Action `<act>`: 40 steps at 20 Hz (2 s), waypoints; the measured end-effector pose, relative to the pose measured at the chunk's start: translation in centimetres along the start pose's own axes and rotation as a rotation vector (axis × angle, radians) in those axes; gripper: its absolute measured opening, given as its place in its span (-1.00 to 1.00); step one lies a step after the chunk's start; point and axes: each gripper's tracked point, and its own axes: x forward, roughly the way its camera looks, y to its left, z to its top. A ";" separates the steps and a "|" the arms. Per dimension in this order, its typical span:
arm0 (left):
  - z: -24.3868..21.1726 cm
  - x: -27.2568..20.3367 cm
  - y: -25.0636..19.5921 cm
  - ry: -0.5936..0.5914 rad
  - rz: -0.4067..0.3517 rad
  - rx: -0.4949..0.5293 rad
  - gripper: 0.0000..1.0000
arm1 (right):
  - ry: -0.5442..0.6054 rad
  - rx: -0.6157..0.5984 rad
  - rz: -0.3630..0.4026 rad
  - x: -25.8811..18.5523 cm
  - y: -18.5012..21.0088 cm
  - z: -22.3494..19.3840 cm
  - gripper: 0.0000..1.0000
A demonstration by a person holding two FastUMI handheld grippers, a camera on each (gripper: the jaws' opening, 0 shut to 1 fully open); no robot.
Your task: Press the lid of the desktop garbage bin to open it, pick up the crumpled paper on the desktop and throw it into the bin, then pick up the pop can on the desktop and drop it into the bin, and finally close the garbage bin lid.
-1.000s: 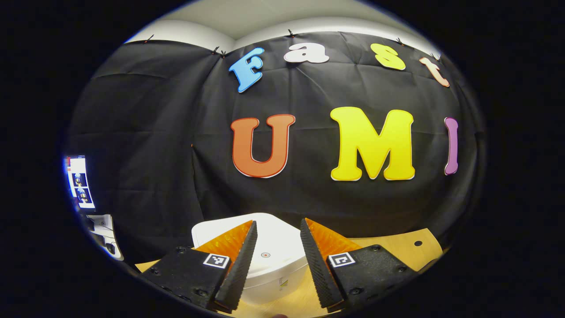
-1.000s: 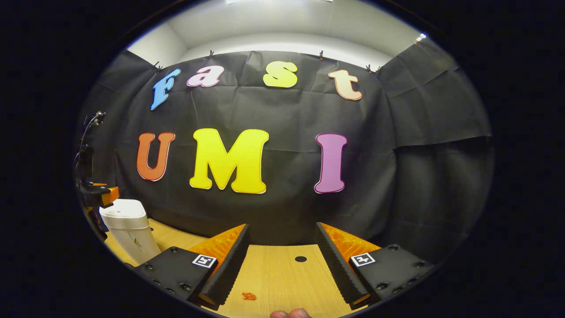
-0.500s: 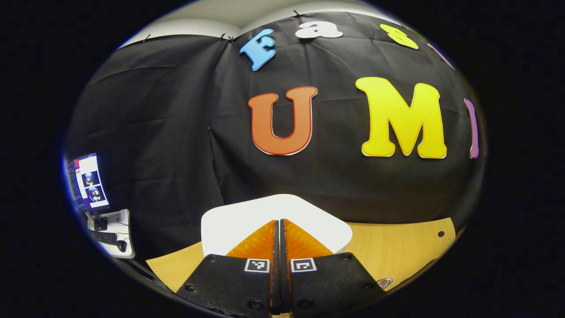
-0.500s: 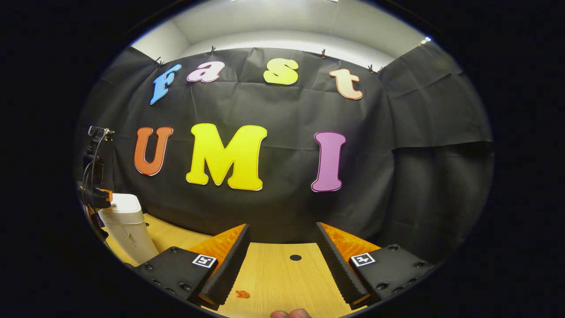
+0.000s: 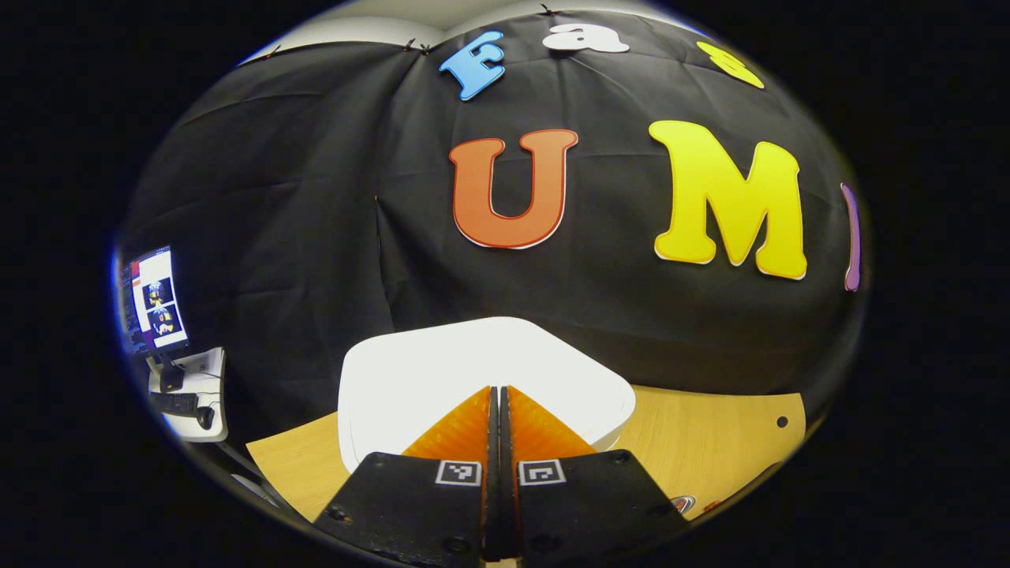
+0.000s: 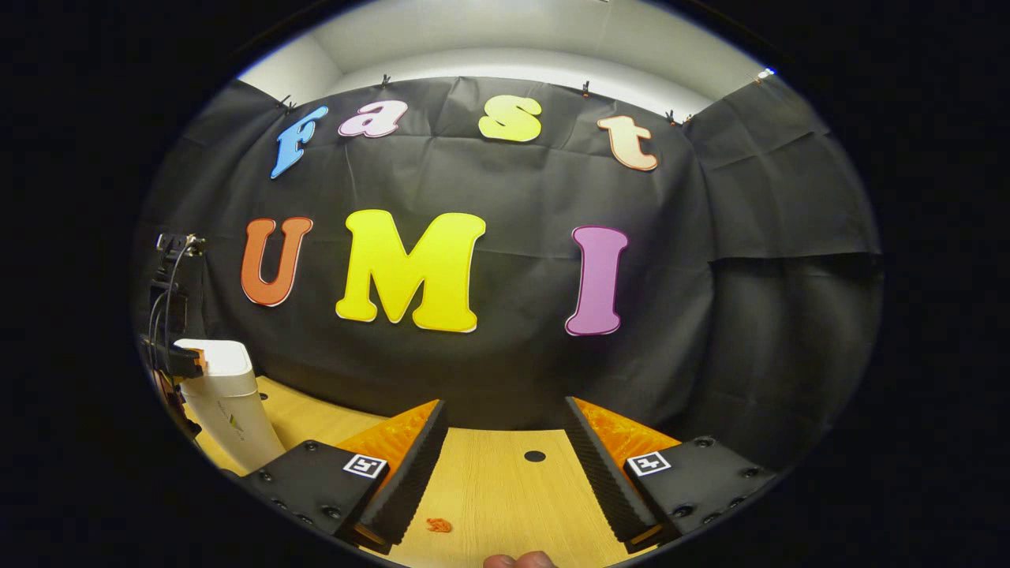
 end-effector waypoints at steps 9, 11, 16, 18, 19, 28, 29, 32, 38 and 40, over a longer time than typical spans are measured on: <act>2.5 -1.0 -0.2 -0.062 -0.025 0.028 -0.94 | 0.000 0.009 -0.005 -0.7 0.2 0.0 0.87; 5.0 -2.4 -0.7 -0.132 -0.063 0.000 -0.94 | -0.008 0.015 -0.003 -1.0 0.4 0.2 0.87; 8.9 -5.5 -2.6 -0.268 -0.199 0.004 0.31 | -0.029 0.018 0.016 -1.8 0.8 0.8 0.88; 9.0 -6.5 -3.3 -0.273 -0.236 0.005 0.72 | -0.043 0.028 0.015 -1.9 0.7 1.2 0.88; 9.4 -6.8 -3.6 -0.281 -0.254 0.000 0.81 | -0.048 0.032 0.017 -2.2 0.7 1.3 0.87; 8.3 -11.2 -5.5 -0.284 -0.395 0.003 0.92 | -0.027 0.041 0.054 -2.7 0.0 -0.1 0.89; 7.6 -11.7 -5.8 -0.275 -0.410 0.010 0.92 | -0.016 0.039 0.056 -2.6 -0.1 -0.6 0.88; 5.7 -13.6 -7.0 -0.259 -0.471 0.043 0.93 | 0.016 0.025 0.074 -2.3 -0.4 -2.1 0.88; 1.3 -16.4 -9.2 -0.192 -0.558 0.120 0.93 | 0.091 -0.018 0.152 -1.6 0.3 -6.6 0.86; 0.1 -16.9 -9.3 -0.157 -0.558 0.120 0.93 | 0.140 -0.012 0.174 -1.3 0.5 -8.8 0.86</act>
